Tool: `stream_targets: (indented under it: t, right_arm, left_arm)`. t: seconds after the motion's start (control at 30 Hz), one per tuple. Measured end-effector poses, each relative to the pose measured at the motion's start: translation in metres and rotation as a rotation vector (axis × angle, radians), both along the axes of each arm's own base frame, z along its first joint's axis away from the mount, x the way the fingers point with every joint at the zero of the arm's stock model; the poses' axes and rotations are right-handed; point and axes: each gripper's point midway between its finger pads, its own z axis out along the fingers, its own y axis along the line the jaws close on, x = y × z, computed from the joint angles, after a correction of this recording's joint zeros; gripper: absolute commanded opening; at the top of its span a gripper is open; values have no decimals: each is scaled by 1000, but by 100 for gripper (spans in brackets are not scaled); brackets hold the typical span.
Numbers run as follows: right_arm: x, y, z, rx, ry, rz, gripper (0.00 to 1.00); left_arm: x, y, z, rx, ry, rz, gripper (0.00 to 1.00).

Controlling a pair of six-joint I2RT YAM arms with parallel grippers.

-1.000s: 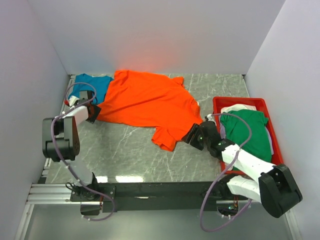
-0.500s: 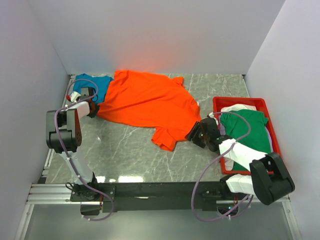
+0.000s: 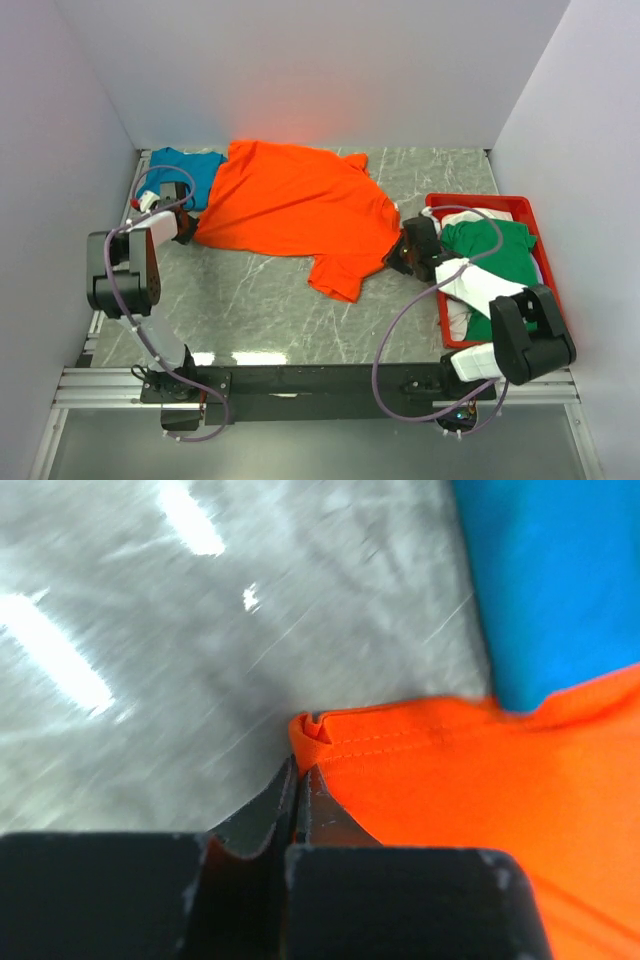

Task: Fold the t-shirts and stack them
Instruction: Flatten the tshirt out

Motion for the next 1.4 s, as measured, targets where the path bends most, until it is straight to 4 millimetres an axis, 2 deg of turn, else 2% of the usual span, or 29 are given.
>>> stream_targets:
  t: [0.1,0.17,0.27,0.3,0.4,0.43,0.57,0.67,0.77,0.87,0.93,1.1,1.23,1.4]
  right_arm:
    - [-1,-20,11,-15,-13,-33,0]
    - [-2,-32,25,-24,-42,-48,4]
    - [-2,-41,44,-41,-80,-52,23]
    - [0,-42,48,-49,-87,-45,34]
    - [3,-40,53,-59,-90,-17,51]
    - [1,-39,52,-57,-84,-5,53]
    - [-17,-30,49,-56,-74,38,52]
    - [-38,-13,50,-45,-89,104,51]
    - [-60,19,48,-47,-92,208,50]
    - [-74,47,35,-86,-61,307,49]
    - [-76,60,24,-138,-30,347,49]
    - [-61,86,10,-264,-8,395,56]
    - [-55,96,2,-318,-2,414,56]
    - [-61,99,-20,-390,46,446,52]
  left_arm:
    - [-19,-3,7,-8,3,6,1]
    - [-28,-4,13,-12,-6,5,1]
    - [-36,-6,21,-15,-23,1,1]
    - [-36,-7,22,-17,-26,-1,1]
    - [-35,-8,22,-25,-29,-7,1]
    - [-35,-9,20,-26,-25,-8,1]
    - [-36,-11,17,-37,-17,-15,1]
    - [-34,-13,18,-46,-24,-21,1]
    - [-34,-13,18,-48,-26,-23,1]
    - [-34,-14,18,-52,-26,-26,1]
    - [-34,-15,18,-54,-25,-27,1]
    - [-34,-15,18,-56,-26,-28,1]
    - [-34,-15,19,-59,-31,-23,1]
    - [-46,-17,19,-69,-57,-5,1]
